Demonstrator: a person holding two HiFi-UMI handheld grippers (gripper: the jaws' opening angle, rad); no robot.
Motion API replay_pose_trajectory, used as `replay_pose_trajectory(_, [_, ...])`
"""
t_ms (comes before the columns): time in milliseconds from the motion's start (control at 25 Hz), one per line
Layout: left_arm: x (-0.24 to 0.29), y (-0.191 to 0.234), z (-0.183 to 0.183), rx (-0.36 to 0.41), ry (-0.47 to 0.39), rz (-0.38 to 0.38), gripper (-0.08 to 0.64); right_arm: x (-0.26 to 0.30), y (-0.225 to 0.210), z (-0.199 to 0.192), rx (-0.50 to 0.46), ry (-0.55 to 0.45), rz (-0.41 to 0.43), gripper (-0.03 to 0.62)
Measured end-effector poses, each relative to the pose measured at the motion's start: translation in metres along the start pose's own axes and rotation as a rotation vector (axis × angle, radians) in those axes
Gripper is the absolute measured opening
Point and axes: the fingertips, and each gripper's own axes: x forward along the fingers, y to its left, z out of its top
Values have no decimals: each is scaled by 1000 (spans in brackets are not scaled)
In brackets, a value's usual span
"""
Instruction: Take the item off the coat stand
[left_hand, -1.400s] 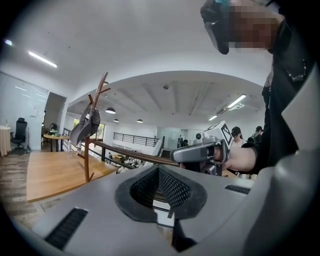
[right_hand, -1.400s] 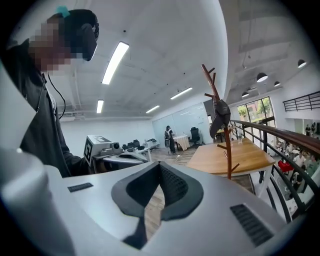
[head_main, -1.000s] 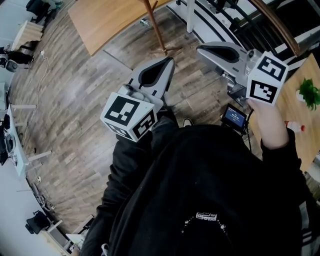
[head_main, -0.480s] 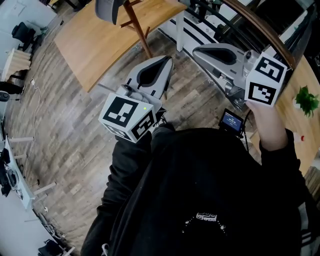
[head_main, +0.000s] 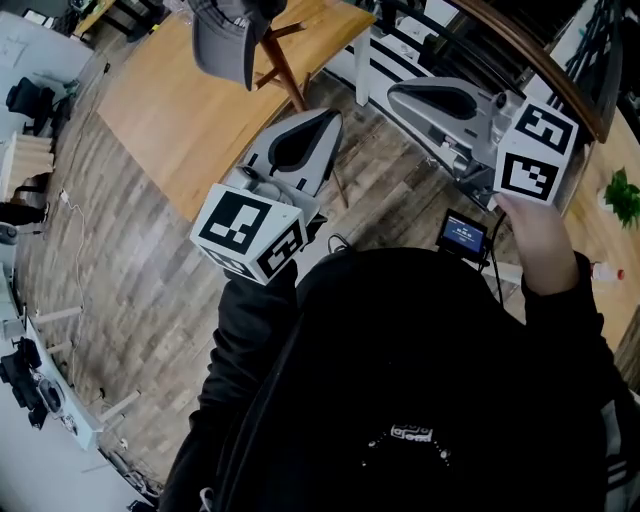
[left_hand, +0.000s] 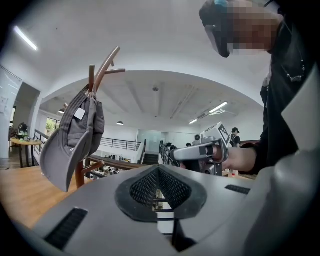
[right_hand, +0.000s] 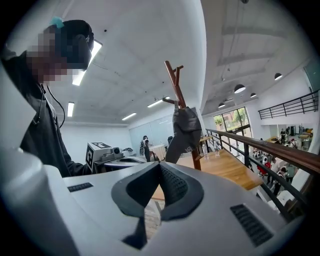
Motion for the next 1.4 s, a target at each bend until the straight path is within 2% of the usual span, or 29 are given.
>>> replay_pose_trajectory(360, [-13, 72, 8, -32, -48, -23, 0, 60, -18, 13, 4, 7, -46, 17])
replay_pose_trajectory(600, [-15, 94, 17, -33, -89, -58, 0, 84, -26, 21, 8, -3, -73, 17])
replay_pose_trajectory(760, [-18, 93, 11, -132, -111, -96, 0, 87, -34, 15, 10, -3, -76, 17])
replay_pose_trajectory(840, [-22, 92, 9, -143, -106, -104, 0, 82, -37, 15, 14, -2, -75, 17])
replay_pose_trajectory(1080, [-17, 118, 26, -139, -93, -27, 0, 80, -50, 43, 21, -16, -68, 17])
replay_pose_trajectory(1240, [-4, 123, 23, -73, -57, 1, -1, 82, -65, 44, 37, -29, -44, 17])
replay_pose_trajectory(1400, [-6, 133, 18, -88, -66, 51, 0, 88, -72, 37, 38, -27, -34, 17])
